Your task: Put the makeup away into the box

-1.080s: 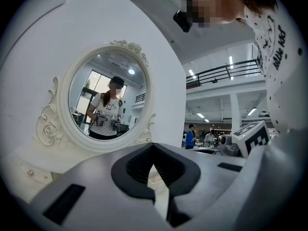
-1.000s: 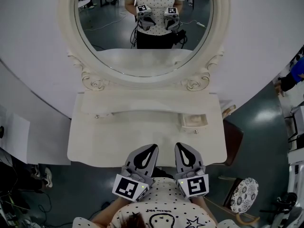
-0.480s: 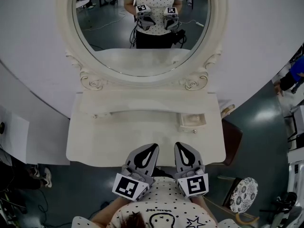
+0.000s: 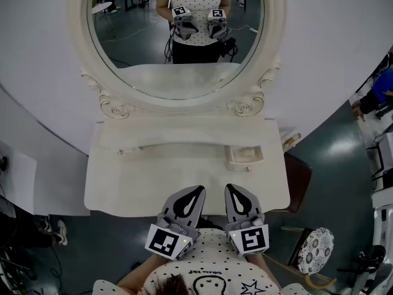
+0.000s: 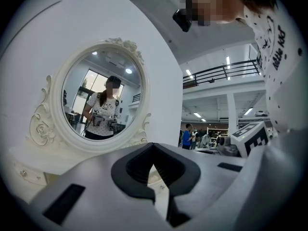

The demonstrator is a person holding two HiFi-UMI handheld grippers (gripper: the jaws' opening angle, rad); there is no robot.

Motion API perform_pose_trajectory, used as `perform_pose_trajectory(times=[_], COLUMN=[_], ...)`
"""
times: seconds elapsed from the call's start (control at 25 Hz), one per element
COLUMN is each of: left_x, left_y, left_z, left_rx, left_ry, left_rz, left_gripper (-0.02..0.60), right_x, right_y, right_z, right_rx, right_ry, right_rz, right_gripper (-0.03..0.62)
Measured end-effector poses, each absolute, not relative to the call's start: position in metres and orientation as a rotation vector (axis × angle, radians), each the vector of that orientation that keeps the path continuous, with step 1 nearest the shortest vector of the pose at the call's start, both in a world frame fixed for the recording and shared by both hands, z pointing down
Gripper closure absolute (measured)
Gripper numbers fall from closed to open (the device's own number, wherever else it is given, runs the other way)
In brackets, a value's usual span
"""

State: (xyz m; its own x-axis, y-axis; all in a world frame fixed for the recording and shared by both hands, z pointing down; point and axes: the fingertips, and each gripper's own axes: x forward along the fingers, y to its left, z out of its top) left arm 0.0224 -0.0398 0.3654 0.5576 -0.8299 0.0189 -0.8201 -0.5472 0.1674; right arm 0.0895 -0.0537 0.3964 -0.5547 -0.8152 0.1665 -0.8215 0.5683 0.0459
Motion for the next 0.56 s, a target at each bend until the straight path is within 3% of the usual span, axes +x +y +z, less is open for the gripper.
perform_pose_trajectory(times=[0.56], left_x=[0.033], left_y=[-0.0368], left_z=[0.3621], left_rx=[2.654], left_ry=[-1.375], left_rz=[-0.088], left_gripper=[0.586], right_x=[0.0993], right_y=[-0.0493], right_z=[0.393], right_rx=[1.415], right_ry=[-2.617], right_rz=[0.057], right_gripper=[0.588])
